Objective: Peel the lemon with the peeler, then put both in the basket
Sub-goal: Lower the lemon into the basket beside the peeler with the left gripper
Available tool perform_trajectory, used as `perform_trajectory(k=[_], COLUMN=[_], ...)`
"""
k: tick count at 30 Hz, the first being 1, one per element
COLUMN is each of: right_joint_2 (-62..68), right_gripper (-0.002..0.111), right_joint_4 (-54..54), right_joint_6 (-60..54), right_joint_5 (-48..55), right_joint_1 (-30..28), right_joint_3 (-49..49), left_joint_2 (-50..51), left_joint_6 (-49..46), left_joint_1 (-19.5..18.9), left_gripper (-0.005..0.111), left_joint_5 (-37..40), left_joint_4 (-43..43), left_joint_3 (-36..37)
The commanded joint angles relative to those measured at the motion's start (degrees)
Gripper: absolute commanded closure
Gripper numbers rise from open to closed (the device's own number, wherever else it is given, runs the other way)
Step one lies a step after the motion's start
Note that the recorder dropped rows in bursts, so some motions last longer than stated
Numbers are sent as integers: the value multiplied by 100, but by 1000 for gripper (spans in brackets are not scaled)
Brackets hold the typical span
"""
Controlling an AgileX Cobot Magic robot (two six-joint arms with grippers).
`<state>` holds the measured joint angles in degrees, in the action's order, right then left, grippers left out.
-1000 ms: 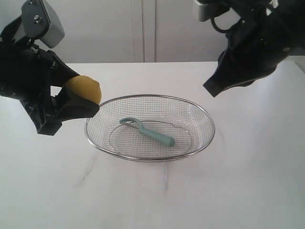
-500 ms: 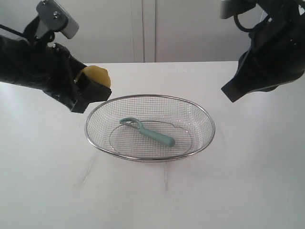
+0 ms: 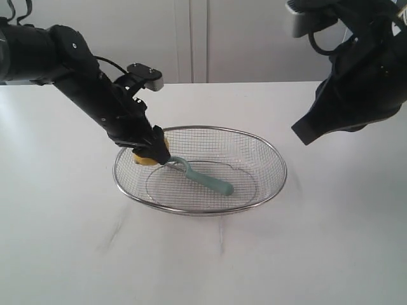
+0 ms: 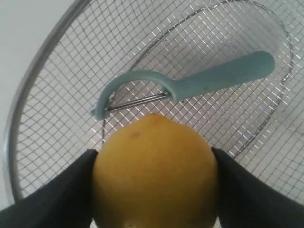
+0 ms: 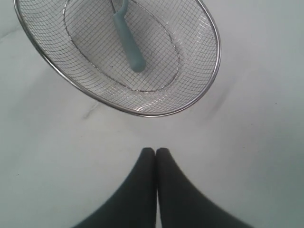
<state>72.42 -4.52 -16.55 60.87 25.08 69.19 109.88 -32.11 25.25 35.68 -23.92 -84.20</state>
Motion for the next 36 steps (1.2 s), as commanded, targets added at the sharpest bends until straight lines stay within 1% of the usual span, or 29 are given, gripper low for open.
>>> perform_trajectory(k=[1, 5, 13, 15, 19, 23, 26, 28, 33, 36], right_joint_2=[-38, -38, -38, -38, -38, -38, -38, -38, -38, -38], right_gripper=[108, 108, 108, 108, 108, 108, 108, 108, 108, 108], right_joint_4=[73, 73, 73, 73, 73, 73, 73, 73, 73, 73], right_joint_6=[33, 33, 33, 33, 57, 57, 81, 81, 79, 93], right_joint_5=[-201, -212, -191, -191, -193, -193, -180, -180, -168, -168], right_joint_1=[0, 0, 0, 0, 0, 0, 0, 0, 0, 0], right_joint_3=[-119, -131, -131, -131, -131, -131, -131, -131, -131, -131], left_joint_2=[192, 383, 467, 467, 467, 467, 467, 467, 467, 467], left_joint_6=[24, -441, -606, -745, -935, -935, -935, -935, -871, -871], left_joint_1=[280, 483, 483, 483, 483, 483, 483, 483, 483, 483], left_gripper=[107, 107, 106, 100, 78, 56, 45, 40, 40, 30], left_joint_5=[-43, -148, -134, -123, -112, -165, -154, -154, -113, -89], left_joint_4=[-198, -198, -198, -198, -198, -198, -176, -176, -176, -176], left_joint_3=[-58, -58, -58, -58, -58, -58, -58, -58, -58, -58])
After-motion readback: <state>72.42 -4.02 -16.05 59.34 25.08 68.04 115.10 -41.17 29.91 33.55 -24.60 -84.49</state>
